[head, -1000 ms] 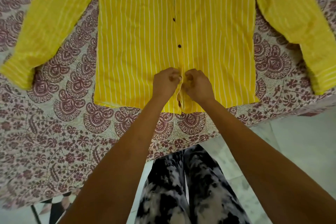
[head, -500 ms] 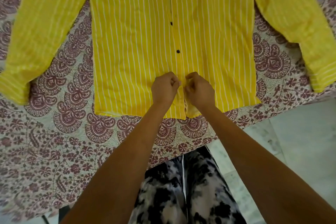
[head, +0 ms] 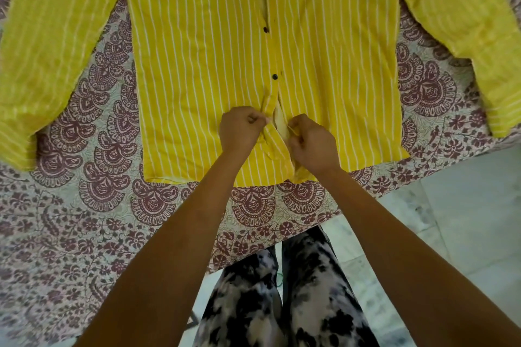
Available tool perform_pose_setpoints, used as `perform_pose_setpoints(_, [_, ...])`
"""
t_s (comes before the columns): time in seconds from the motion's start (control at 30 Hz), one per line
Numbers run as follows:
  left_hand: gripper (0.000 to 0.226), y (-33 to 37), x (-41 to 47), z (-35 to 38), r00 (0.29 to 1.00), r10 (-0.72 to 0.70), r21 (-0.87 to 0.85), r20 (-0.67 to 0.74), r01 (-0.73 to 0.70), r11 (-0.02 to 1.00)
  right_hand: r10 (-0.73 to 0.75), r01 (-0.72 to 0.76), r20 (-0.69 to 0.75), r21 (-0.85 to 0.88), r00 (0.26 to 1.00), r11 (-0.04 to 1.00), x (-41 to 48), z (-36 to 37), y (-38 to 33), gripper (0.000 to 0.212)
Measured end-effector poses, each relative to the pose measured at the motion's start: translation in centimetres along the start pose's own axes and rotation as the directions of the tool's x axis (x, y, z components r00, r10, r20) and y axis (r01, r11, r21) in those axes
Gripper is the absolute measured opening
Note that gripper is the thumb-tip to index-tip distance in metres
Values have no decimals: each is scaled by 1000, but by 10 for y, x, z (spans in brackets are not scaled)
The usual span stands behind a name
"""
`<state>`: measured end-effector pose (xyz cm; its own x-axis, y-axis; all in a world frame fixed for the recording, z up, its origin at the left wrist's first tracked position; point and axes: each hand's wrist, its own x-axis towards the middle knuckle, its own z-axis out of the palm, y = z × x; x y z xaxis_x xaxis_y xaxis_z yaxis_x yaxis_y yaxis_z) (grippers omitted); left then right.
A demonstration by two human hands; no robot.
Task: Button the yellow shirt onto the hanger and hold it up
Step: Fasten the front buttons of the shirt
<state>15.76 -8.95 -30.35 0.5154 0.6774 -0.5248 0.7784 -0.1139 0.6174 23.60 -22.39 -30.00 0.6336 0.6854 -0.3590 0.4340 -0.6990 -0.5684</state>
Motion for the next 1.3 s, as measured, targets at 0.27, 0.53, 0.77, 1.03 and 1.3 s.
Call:
perform_pose_setpoints(0.27, [9, 9, -9, -1, 999, 44, 113, -5, -43, 993, 64, -74, -50, -229, 997, 971, 9, 6, -16, 26])
perform_pose_setpoints(0.53, [10, 20, -19, 5, 998, 37, -10, -57, -37, 999, 219, -197, -98, 193, 971, 961, 18, -6, -16, 31])
perform_pose_setpoints(0.77, [12, 31, -24, 12, 1000, 18, -19, -20, -18, 1000, 470, -390, 137, 774, 872, 499, 3, -9, -16, 18])
perform_pose_setpoints(1.03, [11, 34, -30, 15, 1000, 11, -96, -9, -11, 995, 508, -379, 57, 739, 859, 557, -6, -1, -19, 23])
perform_pose_setpoints(1.3, [14, 42, -36, 16, 996, -67, -45, -50, 65, 997, 436, -321, 22, 711, 900, 626, -7, 0, -18, 24])
